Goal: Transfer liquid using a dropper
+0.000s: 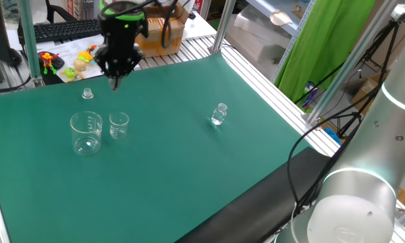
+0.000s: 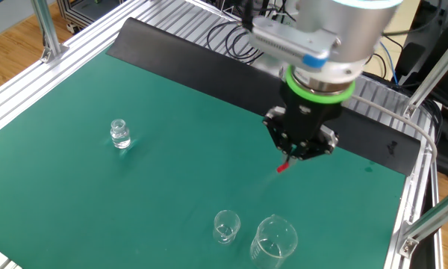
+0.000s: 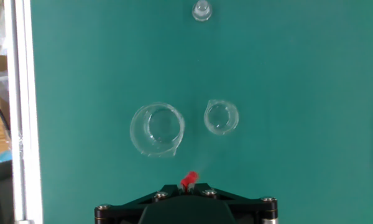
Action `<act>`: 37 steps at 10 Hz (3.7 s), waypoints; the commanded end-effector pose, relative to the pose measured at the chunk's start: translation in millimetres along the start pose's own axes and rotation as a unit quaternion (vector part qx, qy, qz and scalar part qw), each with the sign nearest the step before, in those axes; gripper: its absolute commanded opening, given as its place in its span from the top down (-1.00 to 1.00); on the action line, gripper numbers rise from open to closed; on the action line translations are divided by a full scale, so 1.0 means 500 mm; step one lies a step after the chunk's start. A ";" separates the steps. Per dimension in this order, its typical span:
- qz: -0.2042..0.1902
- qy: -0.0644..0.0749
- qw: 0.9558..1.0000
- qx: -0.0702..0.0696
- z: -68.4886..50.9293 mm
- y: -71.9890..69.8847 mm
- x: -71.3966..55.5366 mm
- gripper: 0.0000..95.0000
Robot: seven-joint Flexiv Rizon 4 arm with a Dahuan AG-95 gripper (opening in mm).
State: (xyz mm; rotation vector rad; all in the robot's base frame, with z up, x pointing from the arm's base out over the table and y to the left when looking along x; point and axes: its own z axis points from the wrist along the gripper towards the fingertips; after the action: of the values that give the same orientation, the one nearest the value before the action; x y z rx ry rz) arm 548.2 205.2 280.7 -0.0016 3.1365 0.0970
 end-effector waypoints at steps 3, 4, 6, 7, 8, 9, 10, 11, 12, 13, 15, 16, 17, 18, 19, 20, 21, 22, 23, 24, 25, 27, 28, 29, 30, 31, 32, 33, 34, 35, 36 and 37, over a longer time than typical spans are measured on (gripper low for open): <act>-0.022 -0.004 1.000 0.013 0.004 -0.024 -0.012 1.00; -0.029 -0.004 0.999 0.014 0.010 -0.036 -0.018 1.00; -0.041 -0.003 0.999 0.013 0.025 -0.065 -0.029 1.00; -0.044 -0.003 0.999 0.012 0.030 -0.074 -0.032 1.00; -0.050 -0.002 0.999 0.013 0.036 -0.084 -0.036 1.00; -0.056 -0.003 0.998 0.011 0.044 -0.098 -0.039 1.00; -0.061 -0.003 0.998 0.010 0.051 -0.111 -0.042 1.00; -0.063 -0.003 0.998 0.010 0.054 -0.117 -0.043 1.00; -0.067 -0.004 0.998 0.010 0.059 -0.127 -0.044 1.00; -0.074 -0.004 0.997 0.009 0.065 -0.137 -0.045 1.00; -0.085 -0.005 0.996 0.010 0.070 -0.146 -0.046 1.00; -0.088 -0.004 0.996 0.010 0.071 -0.147 -0.046 1.00; -0.092 -0.001 0.996 0.010 0.074 -0.149 -0.048 1.00; -0.091 -0.002 0.996 0.010 0.076 -0.149 -0.051 1.00; -0.091 -0.002 0.996 0.010 0.076 -0.149 -0.051 1.00; -0.090 0.002 0.996 0.008 0.076 -0.149 -0.051 1.00; -0.089 0.010 0.996 0.000 0.076 -0.149 -0.051 1.00; -0.080 0.010 0.997 -0.006 0.076 -0.149 -0.051 1.00; -0.066 0.013 0.998 -0.006 0.076 -0.149 -0.051 1.00; -0.059 0.021 0.998 -0.008 0.076 -0.149 -0.051 1.00; -0.058 0.025 0.998 -0.009 0.076 -0.149 -0.051 1.00; -0.042 0.020 0.999 -0.005 0.076 -0.149 -0.051 1.00; -0.025 0.019 0.999 -0.004 0.076 -0.149 -0.051 1.00; -0.016 0.018 1.000 -0.004 0.076 -0.149 -0.051 1.00; -0.012 0.017 1.000 -0.004 0.076 -0.149 -0.051 1.00; -0.011 0.014 1.000 -0.004 0.076 -0.149 -0.051 1.00; -0.006 0.013 1.000 -0.004 0.076 -0.149 -0.051 1.00; 0.001 0.013 1.000 -0.003 0.076 -0.149 -0.051 1.00; 0.001 0.014 1.000 -0.003 0.076 -0.149 -0.051 1.00; 0.001 0.020 1.000 -0.002 0.067 -0.157 -0.049 1.00; 0.001 0.021 1.000 -0.002 0.063 -0.161 -0.048 1.00; 0.000 0.021 1.000 -0.002 0.060 -0.167 -0.045 1.00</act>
State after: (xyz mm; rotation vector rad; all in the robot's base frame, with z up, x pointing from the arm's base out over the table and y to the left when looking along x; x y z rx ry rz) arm 571.4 122.6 246.9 -0.0025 3.1872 0.1049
